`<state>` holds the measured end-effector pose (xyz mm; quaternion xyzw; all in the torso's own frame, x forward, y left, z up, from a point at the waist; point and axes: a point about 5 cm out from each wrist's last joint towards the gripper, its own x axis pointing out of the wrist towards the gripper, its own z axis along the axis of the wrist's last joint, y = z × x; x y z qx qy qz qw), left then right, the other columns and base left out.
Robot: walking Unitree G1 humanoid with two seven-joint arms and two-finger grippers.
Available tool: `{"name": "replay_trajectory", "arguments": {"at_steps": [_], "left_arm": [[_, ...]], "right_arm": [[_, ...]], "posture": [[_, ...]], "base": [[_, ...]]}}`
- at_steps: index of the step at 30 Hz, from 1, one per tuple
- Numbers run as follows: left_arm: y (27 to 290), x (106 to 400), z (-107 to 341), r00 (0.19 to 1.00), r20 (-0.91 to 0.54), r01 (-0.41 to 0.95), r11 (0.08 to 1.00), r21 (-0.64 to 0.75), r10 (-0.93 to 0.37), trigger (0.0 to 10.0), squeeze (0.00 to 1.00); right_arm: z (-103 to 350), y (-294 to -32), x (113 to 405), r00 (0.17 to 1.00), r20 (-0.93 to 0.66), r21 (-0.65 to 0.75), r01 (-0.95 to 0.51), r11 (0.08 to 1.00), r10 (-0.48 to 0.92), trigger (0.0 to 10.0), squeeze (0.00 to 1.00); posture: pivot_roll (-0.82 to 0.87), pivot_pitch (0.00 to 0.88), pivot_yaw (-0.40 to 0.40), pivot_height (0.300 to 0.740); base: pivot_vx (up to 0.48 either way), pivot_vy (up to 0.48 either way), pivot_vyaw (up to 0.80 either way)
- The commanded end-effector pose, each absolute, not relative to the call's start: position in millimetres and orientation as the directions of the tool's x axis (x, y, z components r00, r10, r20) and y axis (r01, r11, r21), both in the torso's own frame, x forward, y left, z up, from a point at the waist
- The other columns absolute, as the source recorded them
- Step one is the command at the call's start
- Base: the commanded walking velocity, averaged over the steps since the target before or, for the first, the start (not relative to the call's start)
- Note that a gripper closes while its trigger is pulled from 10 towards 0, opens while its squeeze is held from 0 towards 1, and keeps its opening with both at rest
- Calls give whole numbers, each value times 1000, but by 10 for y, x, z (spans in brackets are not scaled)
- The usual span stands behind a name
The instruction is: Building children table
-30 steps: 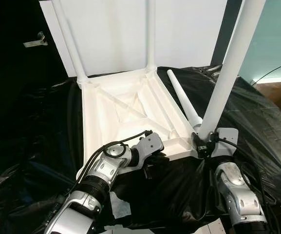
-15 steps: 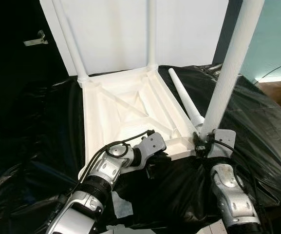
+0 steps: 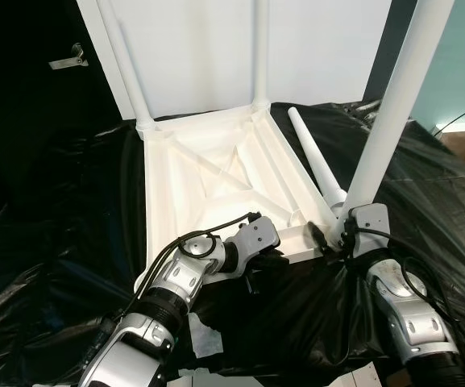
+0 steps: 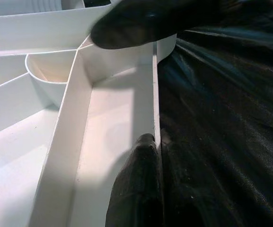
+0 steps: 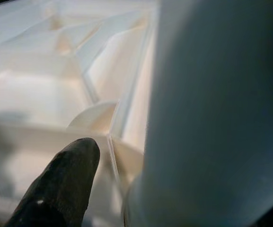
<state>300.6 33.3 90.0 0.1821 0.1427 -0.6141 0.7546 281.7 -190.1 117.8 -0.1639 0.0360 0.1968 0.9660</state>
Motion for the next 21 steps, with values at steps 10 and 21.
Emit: {"name": "replay_trajectory", "arguments": {"at_steps": [10,21], "left_arm": [[449,2709,309,105,-581,973,205,-108,-807,10000,0],[456,2698,291,112,-579,970,215,-113,-807,10000,0]], "right_arm": [[1242,-2028,2760,795,-255,-320,-606,728,550,0,0],[997,-1871,2815,876,-254,-140,-453,881,410,0,0]], "posture": [[-123,5,13,740],[-121,7,13,740]], "base": [[0,0,0],[0,0,0]]}}
